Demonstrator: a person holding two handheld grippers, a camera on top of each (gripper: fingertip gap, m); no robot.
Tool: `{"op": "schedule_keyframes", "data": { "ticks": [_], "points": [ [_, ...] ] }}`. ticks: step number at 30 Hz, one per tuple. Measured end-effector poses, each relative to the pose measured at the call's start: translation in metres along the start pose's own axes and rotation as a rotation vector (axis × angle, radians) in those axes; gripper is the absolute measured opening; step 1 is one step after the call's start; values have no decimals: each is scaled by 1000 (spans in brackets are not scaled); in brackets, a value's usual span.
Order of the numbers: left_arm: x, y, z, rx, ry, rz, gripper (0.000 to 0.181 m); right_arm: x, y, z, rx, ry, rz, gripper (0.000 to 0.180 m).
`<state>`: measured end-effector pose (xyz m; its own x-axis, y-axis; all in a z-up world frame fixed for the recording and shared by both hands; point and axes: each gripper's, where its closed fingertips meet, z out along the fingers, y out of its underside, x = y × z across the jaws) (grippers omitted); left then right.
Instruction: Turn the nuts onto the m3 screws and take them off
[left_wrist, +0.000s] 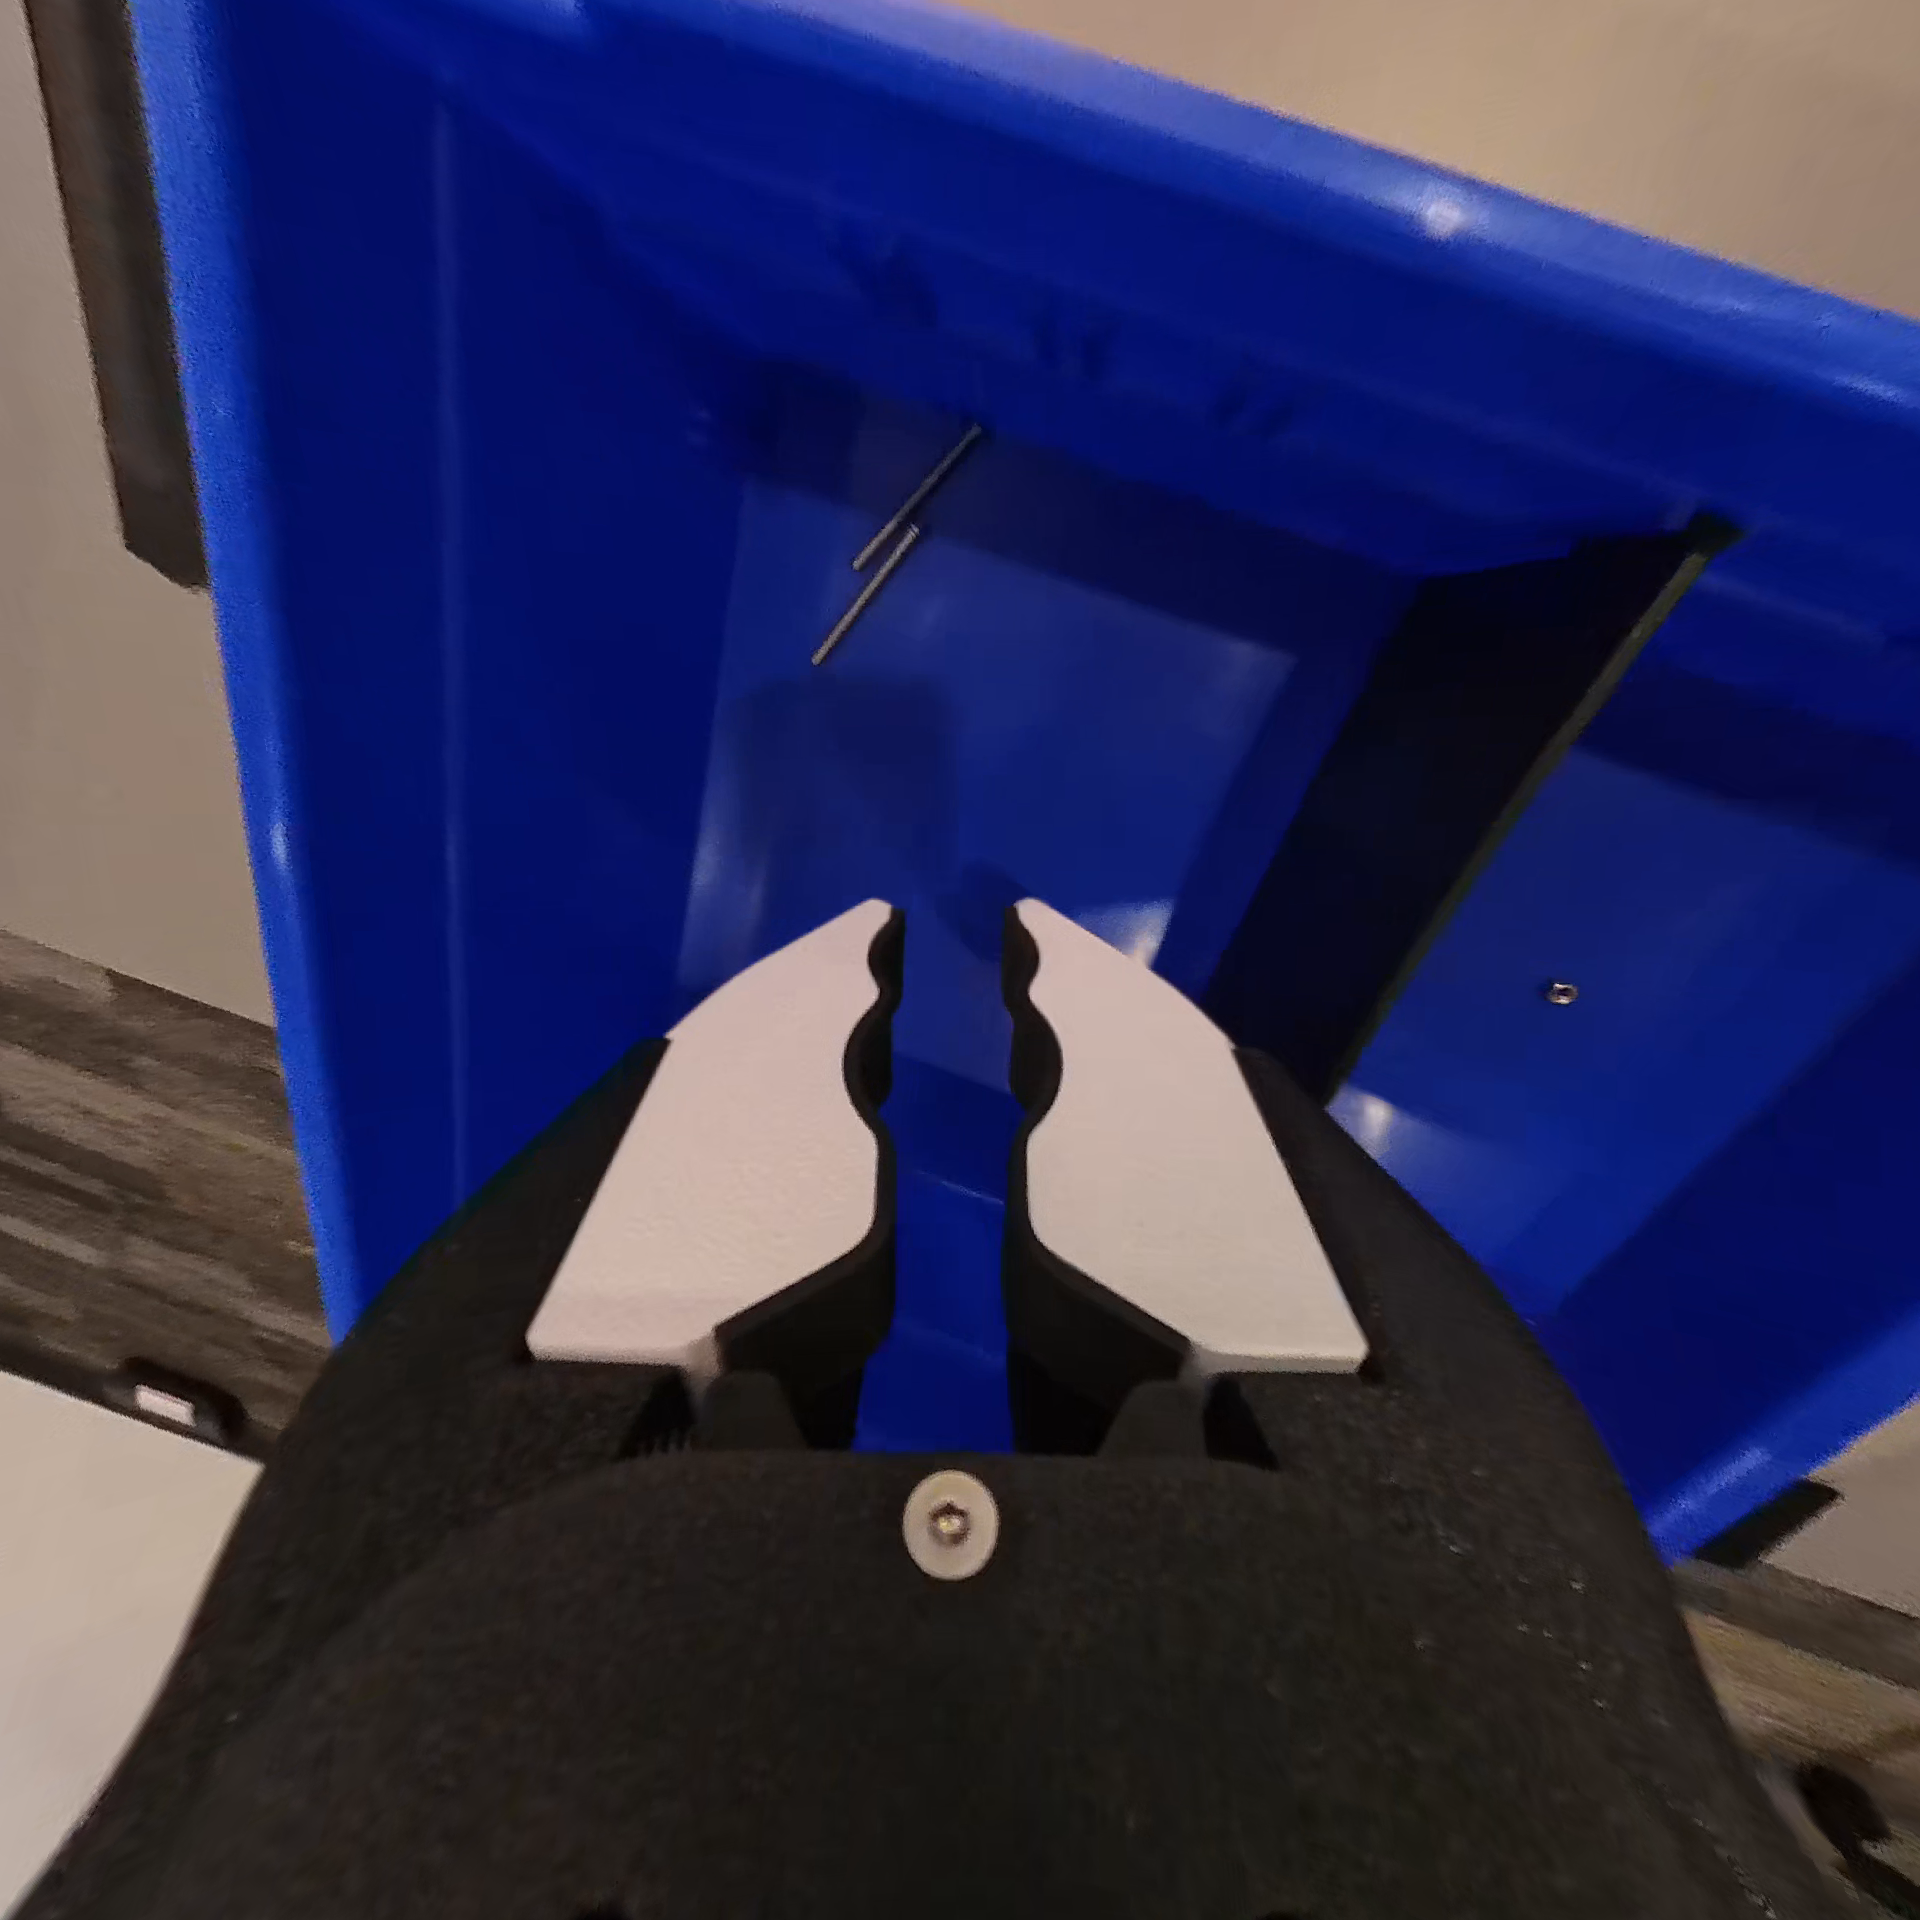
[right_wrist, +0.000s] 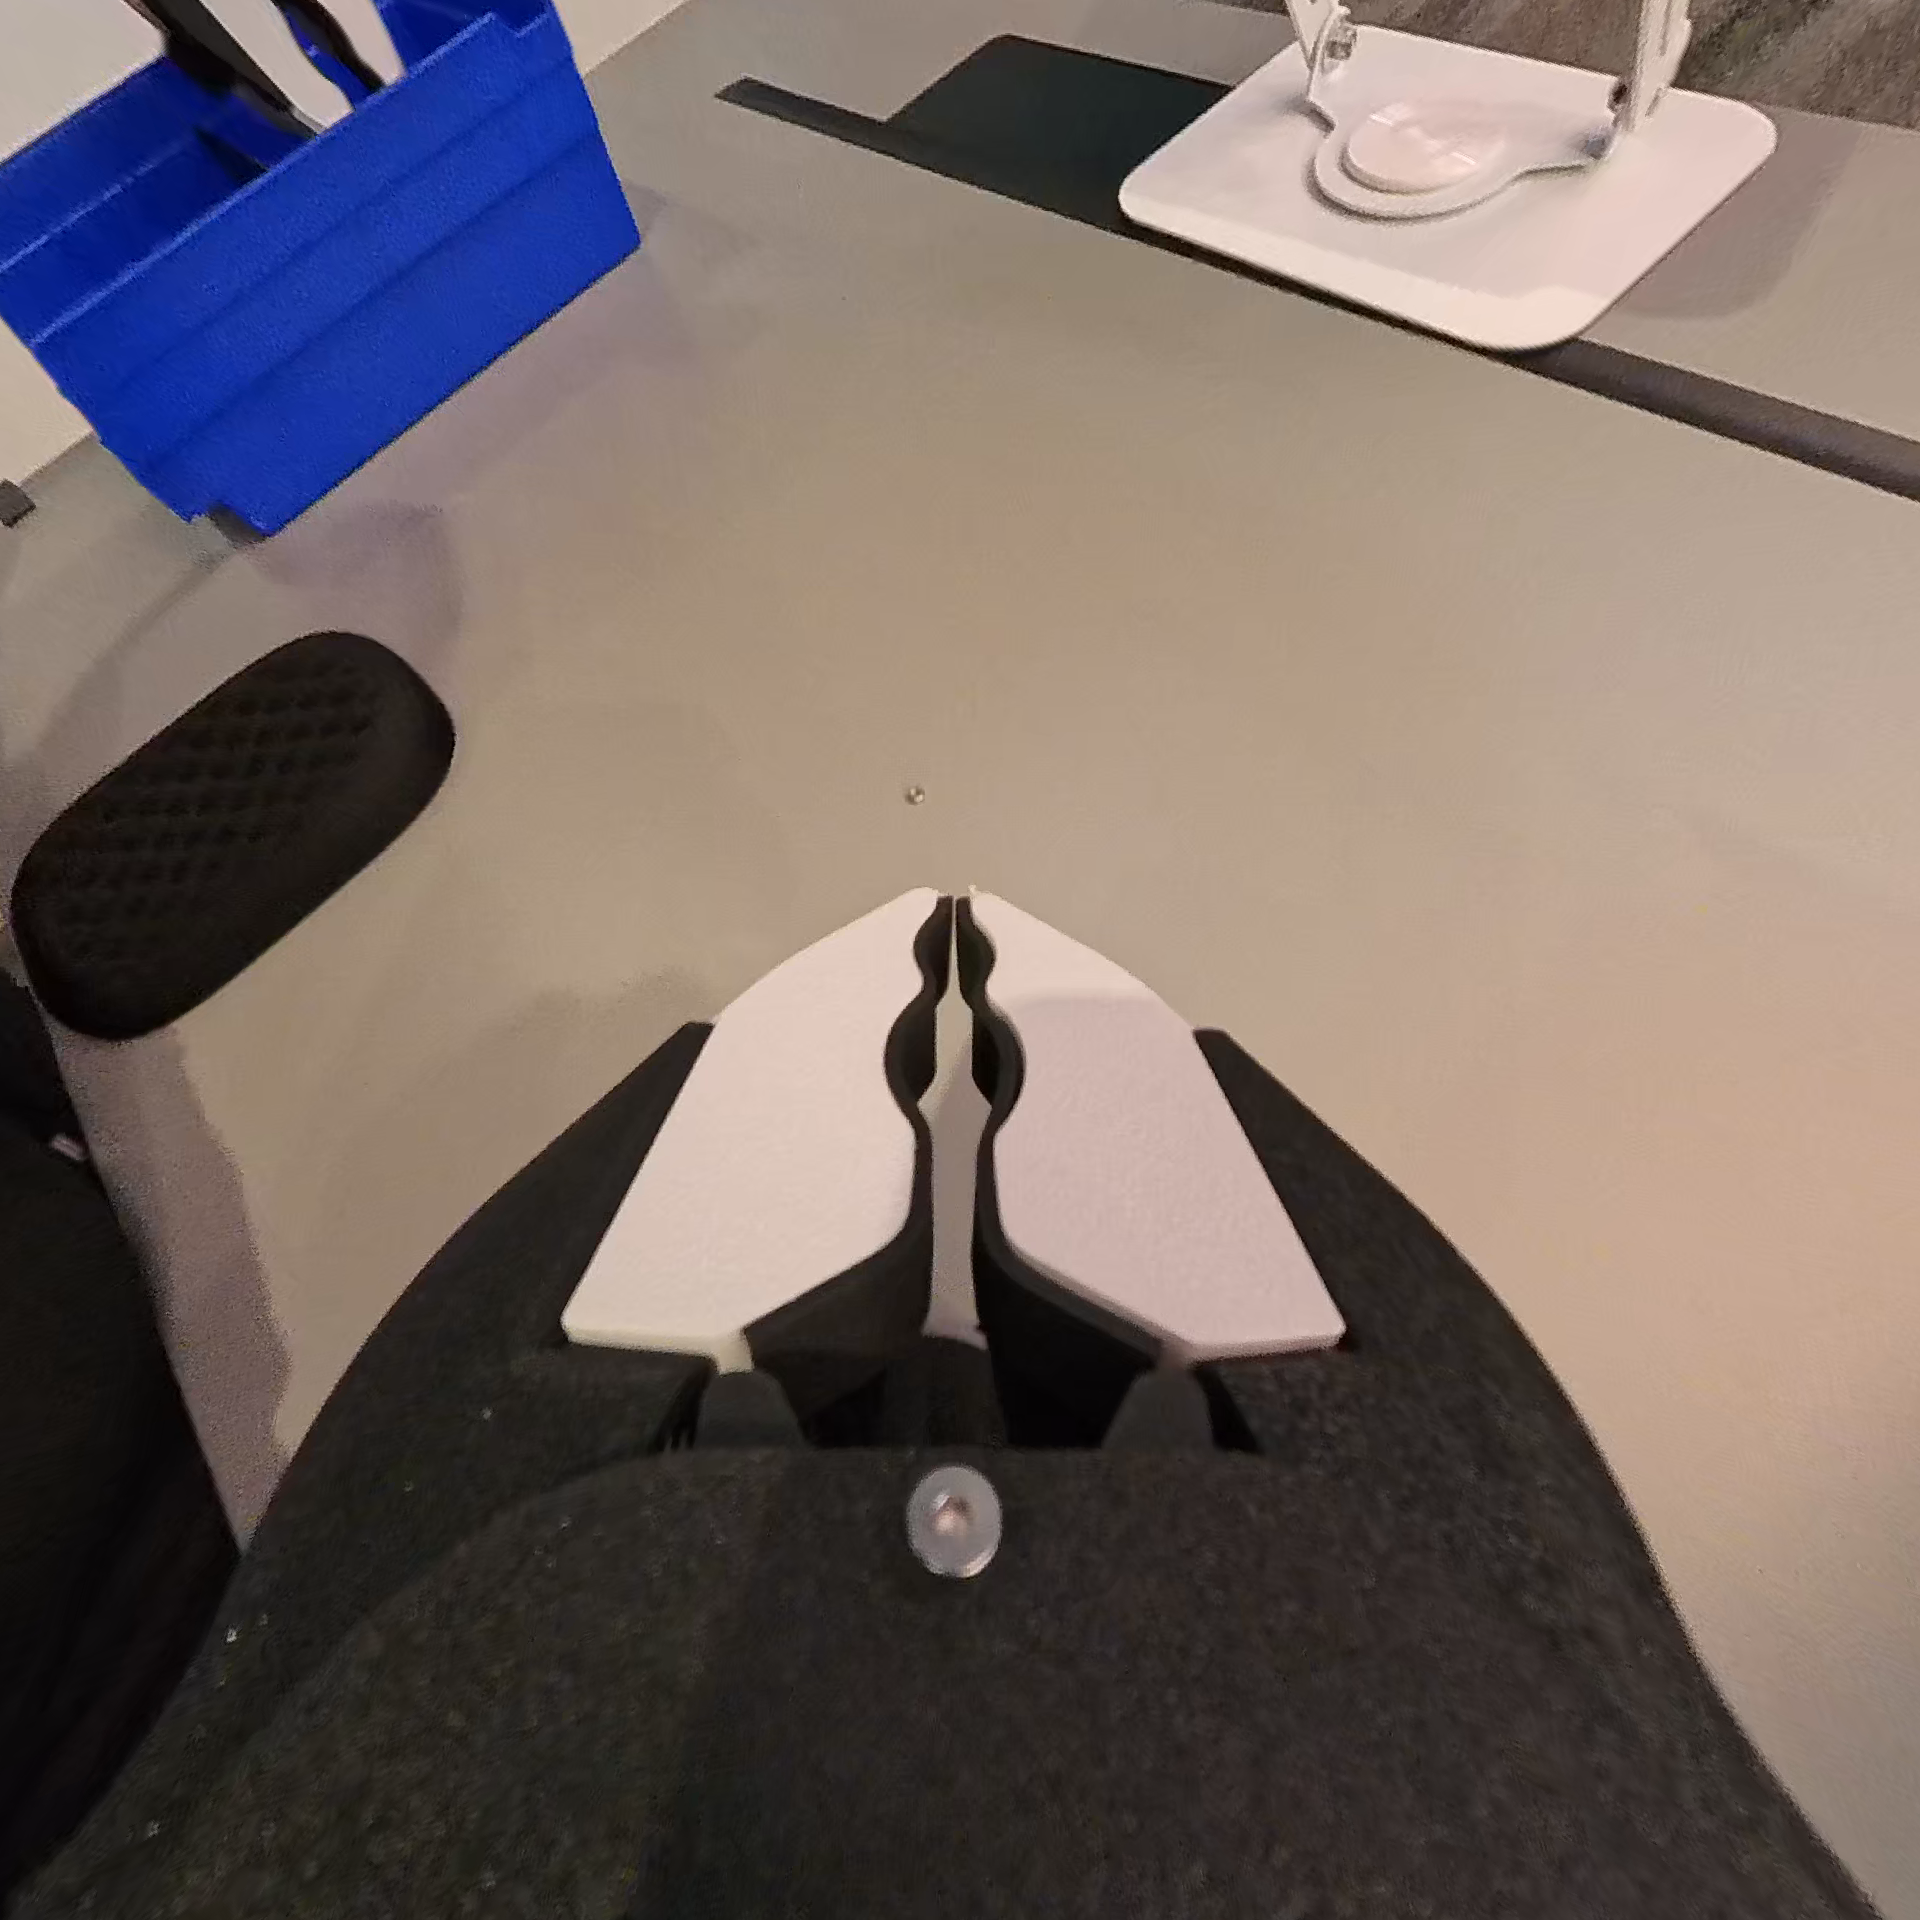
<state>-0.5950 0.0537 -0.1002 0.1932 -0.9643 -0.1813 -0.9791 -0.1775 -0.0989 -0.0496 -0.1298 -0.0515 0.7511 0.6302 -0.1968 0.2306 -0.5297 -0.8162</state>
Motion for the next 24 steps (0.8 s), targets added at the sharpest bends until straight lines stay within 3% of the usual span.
{"op": "schedule_keyframes", "data": {
  "ticks": [7, 15, 19, 21, 24],
  "points": [
    [-24, -38, 15, 147, -142, 161, 15, -4, -17, 18, 19, -44, 0, 0],
    [-20, -38, 52, 102, -6, 208, 16, -12, -20, 16, 28, -71, 9, 0],
    [-15, -41, 54, 110, 66, 164, 16, -14, -19, 13, 29, -80, 11, 0],
    [-11, -41, 54, 112, 122, 134, 5, -15, -18, 12, 23, -88, 12, 0],
    [-10, -40, 54, 128, 152, 97, 4, -17, -16, 12, 14, -94, 6, 0]
  ]
}}
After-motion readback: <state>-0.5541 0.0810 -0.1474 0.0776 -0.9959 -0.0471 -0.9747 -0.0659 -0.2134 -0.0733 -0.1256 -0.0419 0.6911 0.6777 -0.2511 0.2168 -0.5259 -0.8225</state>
